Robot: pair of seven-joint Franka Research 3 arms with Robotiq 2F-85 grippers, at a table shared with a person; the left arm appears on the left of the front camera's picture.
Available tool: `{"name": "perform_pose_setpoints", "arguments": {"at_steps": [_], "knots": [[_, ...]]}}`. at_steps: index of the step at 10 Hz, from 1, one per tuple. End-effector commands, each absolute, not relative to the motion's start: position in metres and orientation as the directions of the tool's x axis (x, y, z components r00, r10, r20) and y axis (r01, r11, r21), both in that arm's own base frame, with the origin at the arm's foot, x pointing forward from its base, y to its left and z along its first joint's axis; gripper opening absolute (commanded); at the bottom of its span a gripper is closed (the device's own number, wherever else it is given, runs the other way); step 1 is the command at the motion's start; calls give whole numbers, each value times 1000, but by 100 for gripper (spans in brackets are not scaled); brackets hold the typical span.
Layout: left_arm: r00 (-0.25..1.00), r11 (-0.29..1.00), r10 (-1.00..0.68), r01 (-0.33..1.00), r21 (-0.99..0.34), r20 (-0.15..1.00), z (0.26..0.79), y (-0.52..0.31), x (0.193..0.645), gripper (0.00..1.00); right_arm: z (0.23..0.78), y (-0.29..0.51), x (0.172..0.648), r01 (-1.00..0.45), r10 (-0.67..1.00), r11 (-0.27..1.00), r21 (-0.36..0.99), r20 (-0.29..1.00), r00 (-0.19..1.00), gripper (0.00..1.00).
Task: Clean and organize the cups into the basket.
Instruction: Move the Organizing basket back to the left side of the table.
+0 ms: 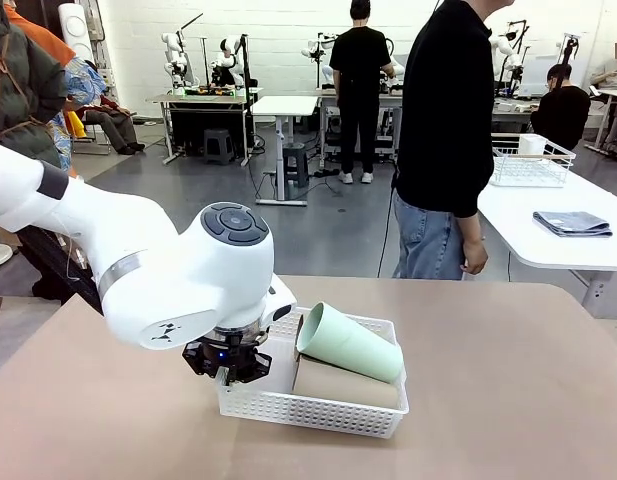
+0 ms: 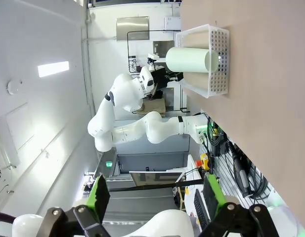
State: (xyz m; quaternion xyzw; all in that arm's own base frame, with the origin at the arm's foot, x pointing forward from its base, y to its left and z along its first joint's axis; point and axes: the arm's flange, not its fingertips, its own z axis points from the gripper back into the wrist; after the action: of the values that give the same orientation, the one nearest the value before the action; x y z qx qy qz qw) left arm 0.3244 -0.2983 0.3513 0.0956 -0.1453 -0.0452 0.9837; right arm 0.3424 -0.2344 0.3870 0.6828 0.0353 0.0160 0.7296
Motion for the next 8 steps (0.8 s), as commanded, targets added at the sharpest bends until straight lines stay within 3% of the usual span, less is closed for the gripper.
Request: {"name": "perform_pose_setpoints", "arguments": {"at_steps": [1, 5, 6, 8], "knots": [[949, 974, -126, 64, 216, 288, 349, -298, 322, 0, 390, -236, 343, 36, 67, 71, 997, -41, 997, 100], [949, 974, -126, 64, 216, 288, 349, -298, 322, 0, 390, -236, 343, 36, 67, 71, 997, -41, 997, 100], [954, 978, -117, 61, 201, 277, 351, -298, 324, 6, 390, -236, 343, 36, 67, 71, 997, -41, 997, 100], [954, 981, -103, 51, 189, 280, 352, -242, 317, 6, 390, -236, 343, 36, 67, 71, 997, -41, 997, 100]]}}
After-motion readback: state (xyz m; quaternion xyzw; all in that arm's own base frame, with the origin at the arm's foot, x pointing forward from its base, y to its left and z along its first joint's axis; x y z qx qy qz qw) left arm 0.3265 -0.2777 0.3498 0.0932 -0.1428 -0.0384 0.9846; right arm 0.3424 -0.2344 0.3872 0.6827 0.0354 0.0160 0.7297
